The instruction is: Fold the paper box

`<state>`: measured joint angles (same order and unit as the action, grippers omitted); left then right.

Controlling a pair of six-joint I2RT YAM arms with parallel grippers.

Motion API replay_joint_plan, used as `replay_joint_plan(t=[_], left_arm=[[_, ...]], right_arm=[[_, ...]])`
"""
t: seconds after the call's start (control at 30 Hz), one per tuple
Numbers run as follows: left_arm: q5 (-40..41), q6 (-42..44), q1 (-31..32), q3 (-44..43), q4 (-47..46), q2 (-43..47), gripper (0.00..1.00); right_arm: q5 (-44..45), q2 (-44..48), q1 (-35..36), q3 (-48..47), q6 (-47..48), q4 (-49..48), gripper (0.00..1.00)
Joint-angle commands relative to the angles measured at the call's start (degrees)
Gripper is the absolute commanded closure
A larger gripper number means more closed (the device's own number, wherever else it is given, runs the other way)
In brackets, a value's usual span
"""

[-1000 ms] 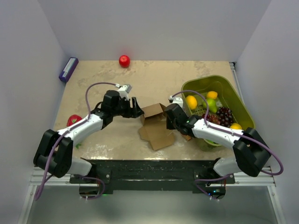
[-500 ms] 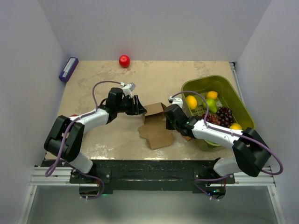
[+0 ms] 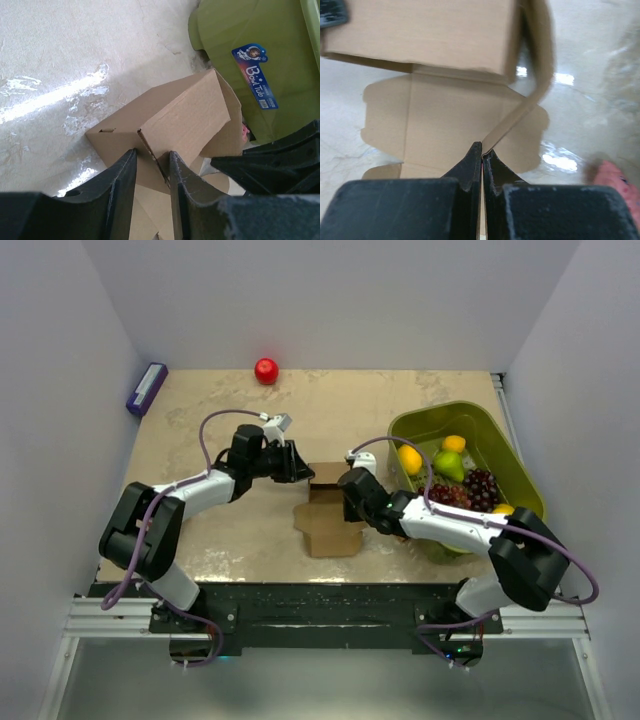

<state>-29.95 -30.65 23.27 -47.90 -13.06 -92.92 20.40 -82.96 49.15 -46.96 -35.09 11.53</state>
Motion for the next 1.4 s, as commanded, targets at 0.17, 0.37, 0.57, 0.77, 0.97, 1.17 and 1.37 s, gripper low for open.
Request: replay_joint_plan(t=[0.17, 0.37, 0.57, 0.77, 0.97, 1.17, 1.37], left_arm=[[-0.9, 2.6, 0.2, -1.4, 2.3, -0.9, 0.69], [2.3, 6.3, 0.1, -3.1, 5.9, -1.1, 0.70], [6.5, 10.4, 0.1, -5.4, 10.0, -2.1, 0.72], [6.1, 10.8, 0.1, -6.0, 10.4, -2.4, 0.72], [6.3, 11.3, 0.2, -6.4, 11.0, -1.8, 0.72], [6.5, 11.8, 0.1, -6.7, 11.7, -1.3, 0.73], [7.2, 12.4, 0.1, -7.1, 12.3, -1.4, 0.73]], right_arm=[[-0.5, -5.5, 4.7, -5.5, -4.3, -2.6, 1.00], [-0.5, -6.4, 4.7, -6.0, -5.1, -4.4, 0.91], [1.4, -0.8, 4.7, -5.7, -2.7, 0.3, 0.44], [-0.8, 11.9, 4.7, -3.7, 2.7, 3.0, 0.15], [7.6, 17.7, 4.1, -5.0, 5.1, 8.6, 0.05], [2.7, 12.2, -3.7, 0.2, 7.4, 2.5, 0.16], [-1.9, 10.1, -4.7, 6.3, 13.1, -9.4, 0.28]])
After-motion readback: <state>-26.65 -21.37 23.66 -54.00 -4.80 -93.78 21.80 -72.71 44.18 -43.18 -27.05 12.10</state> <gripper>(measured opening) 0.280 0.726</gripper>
